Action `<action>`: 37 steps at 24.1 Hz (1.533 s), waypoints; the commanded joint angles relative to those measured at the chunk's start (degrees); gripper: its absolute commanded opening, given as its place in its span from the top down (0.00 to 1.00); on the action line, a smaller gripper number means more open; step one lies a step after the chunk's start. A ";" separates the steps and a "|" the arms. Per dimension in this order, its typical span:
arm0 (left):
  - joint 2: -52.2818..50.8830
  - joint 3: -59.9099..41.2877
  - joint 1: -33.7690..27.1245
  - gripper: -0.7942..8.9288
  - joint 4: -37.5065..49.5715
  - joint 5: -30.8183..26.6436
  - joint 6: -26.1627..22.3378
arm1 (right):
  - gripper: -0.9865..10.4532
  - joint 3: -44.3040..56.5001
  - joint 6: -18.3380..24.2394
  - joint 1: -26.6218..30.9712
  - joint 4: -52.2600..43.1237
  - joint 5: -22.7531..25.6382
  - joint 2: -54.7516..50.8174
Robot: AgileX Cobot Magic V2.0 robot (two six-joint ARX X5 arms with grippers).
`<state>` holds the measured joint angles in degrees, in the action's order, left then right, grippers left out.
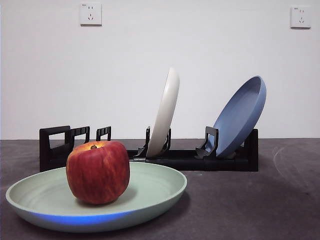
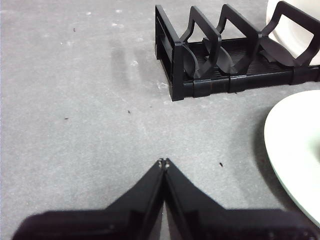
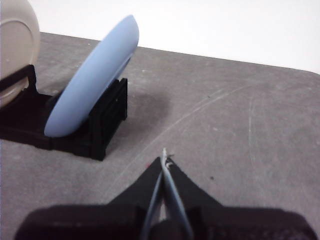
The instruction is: Take the green plate from the plate rack,put the plate on the table,take the apple from the table,put the apple in the plate
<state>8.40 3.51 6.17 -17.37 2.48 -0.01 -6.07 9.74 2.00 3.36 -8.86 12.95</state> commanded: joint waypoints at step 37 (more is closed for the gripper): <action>0.13 -0.35 -0.09 0.92 0.72 0.04 -0.48 | 0.91 5.16 -5.20 -0.04 6.97 4.63 -12.41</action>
<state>8.51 3.51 6.17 -17.30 2.48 -0.01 -1.41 5.13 1.98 10.70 -4.45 0.54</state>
